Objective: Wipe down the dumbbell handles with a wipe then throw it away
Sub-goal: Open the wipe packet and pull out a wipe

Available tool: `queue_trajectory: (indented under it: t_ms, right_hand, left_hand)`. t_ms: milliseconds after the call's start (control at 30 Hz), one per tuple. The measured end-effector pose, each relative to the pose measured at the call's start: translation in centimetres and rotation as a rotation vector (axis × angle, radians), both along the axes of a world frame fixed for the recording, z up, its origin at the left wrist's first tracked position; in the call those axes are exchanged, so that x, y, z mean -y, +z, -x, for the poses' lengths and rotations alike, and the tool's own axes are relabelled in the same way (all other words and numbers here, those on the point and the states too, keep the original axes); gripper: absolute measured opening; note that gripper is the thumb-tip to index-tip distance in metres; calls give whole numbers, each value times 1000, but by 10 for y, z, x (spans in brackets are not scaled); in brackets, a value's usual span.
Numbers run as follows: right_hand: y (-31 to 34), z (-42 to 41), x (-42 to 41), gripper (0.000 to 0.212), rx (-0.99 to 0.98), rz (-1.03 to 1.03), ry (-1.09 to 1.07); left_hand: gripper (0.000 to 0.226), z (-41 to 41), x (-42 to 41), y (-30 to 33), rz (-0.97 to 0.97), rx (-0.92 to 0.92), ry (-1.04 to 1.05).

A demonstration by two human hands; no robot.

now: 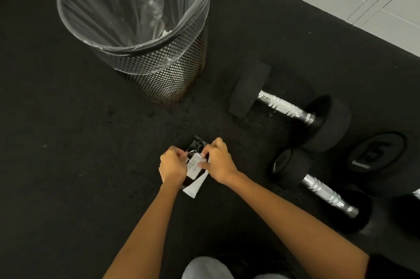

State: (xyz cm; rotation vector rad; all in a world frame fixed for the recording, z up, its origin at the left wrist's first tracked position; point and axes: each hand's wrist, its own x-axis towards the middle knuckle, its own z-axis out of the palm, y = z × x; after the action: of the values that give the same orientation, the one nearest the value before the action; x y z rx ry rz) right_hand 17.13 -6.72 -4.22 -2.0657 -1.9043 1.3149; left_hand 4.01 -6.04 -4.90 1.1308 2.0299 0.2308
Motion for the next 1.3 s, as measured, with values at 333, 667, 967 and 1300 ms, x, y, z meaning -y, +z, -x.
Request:
queue_trajectory:
  t_ms: [333, 667, 967, 1300]
  right_hand:
    - [2, -17, -11, 4, 28, -269, -15]
    - [2, -42, 28, 14, -116, -206, 159]
    - [4, -43, -5, 23, -35, -122, 133]
    - [10, -30, -39, 45, 405, -203, 707]
  left_hand:
    - [26, -30, -8, 6, -112, 143, 92]
    - [47, -30, 10, -1, -120, 214, -55]
    - [75, -39, 26, -3, -98, 70, -243]
    - [90, -42, 20, 2, -78, -142, -481]
